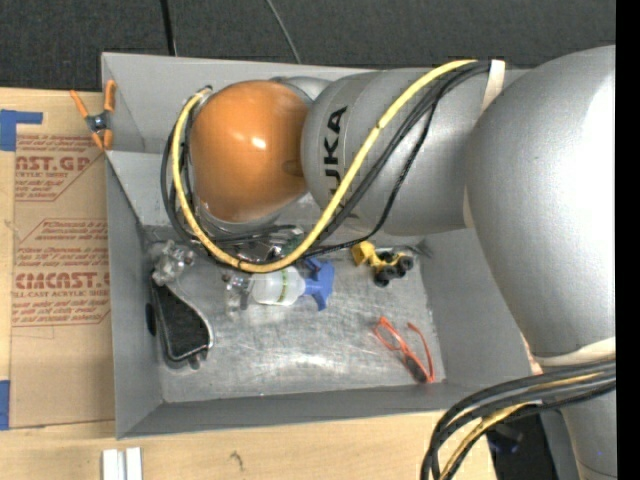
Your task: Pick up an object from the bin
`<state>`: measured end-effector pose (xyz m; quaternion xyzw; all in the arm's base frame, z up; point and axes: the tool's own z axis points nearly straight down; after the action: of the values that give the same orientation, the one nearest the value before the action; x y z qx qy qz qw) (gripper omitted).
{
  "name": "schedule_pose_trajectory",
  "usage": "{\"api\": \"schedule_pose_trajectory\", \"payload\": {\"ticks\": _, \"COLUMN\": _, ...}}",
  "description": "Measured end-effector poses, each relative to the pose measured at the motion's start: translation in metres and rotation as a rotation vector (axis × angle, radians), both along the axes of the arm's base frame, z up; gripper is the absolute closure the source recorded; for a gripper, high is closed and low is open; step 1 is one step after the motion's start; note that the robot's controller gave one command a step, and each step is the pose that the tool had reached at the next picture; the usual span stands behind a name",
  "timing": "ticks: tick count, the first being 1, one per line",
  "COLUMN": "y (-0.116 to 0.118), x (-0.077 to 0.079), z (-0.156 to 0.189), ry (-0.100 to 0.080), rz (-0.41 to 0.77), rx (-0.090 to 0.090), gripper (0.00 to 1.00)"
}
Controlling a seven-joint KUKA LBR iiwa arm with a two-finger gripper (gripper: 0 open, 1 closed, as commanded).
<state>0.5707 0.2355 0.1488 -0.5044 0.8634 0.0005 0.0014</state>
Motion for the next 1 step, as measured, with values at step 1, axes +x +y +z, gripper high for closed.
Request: {"api": "schedule_pose_trajectory", "payload": {"ticks": 1, "y": 0.0033, "x": -0.0060, "z": 0.0049, "ry": 0.000, "rz": 0.061, "rx": 0.000, "gripper": 0.00}}
